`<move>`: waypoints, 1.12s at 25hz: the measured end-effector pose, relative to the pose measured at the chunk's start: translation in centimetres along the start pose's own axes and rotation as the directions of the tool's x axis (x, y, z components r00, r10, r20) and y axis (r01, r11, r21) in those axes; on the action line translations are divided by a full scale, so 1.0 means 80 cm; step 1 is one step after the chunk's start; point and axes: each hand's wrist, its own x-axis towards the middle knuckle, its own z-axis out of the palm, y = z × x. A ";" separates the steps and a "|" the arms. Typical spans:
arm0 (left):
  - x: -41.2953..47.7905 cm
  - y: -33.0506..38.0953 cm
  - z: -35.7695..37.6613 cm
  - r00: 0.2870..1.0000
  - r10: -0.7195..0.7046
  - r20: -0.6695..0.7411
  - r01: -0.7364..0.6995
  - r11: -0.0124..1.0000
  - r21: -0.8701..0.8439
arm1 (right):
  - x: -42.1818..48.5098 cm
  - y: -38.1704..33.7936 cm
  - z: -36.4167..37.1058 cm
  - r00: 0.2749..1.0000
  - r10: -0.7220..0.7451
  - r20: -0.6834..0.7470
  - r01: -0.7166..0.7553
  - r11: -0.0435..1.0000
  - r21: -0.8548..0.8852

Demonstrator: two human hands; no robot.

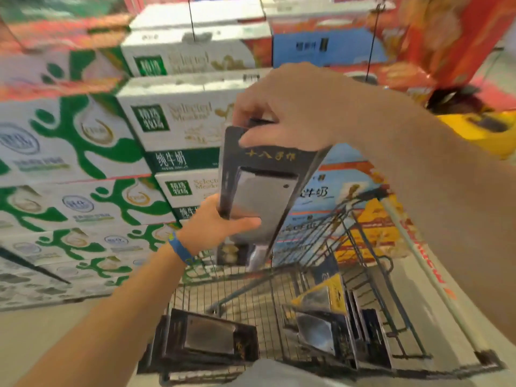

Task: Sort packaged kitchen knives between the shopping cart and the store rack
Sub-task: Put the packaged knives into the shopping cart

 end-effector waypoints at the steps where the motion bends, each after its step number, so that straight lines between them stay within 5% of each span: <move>1: -0.003 0.005 0.004 0.999 0.024 -0.045 -0.026 0.999 -0.044 | 0.001 -0.002 0.000 0.988 0.012 -0.153 -0.020 0.999 -0.049; 3: -0.007 0.015 0.010 0.991 0.042 -0.128 -0.057 0.992 -0.115 | -0.011 -0.012 0.024 0.837 0.107 -0.537 -0.154 0.987 -0.043; 5: -0.007 0.024 0.010 0.981 -0.001 -0.196 -0.035 0.983 -0.182 | -0.034 -0.029 0.072 0.603 0.388 -0.697 -0.298 0.920 0.254; 6: -0.008 0.030 0.007 0.976 -0.032 -0.215 -0.018 0.974 -0.224 | -0.048 -0.039 0.101 0.523 0.586 -0.619 -0.368 0.811 0.455; 8: -0.008 0.041 0.000 0.976 -0.059 -0.211 -0.008 0.953 -0.303 | -0.069 -0.064 0.153 0.476 0.856 -0.203 -0.486 0.449 0.750; 10: -0.009 0.057 -0.002 0.980 -0.065 -0.190 -0.007 0.934 -0.358 | -0.080 -0.079 0.192 0.548 0.824 0.141 -0.468 0.163 0.869; 12: -0.009 0.074 -0.004 0.978 -0.093 -0.184 0.005 0.903 -0.430 | -0.081 -0.073 0.210 0.592 0.779 0.209 -0.381 0.041 0.924; 18: -0.017 0.078 -0.023 0.988 -0.139 0.059 0.146 0.764 -0.629 | -0.093 -0.070 0.174 0.561 0.824 0.072 -0.159 0.022 0.987; 22: -0.022 0.090 -0.005 0.986 -0.118 -0.122 0.043 0.868 -0.494 | -0.112 -0.091 0.158 0.489 0.869 0.073 -0.156 0.005 0.988; 28: 0.004 0.120 0.021 0.974 -0.141 -0.175 0.080 0.945 -0.316 | -0.194 -0.091 0.102 0.046 0.998 -0.033 -0.146 0.039 0.989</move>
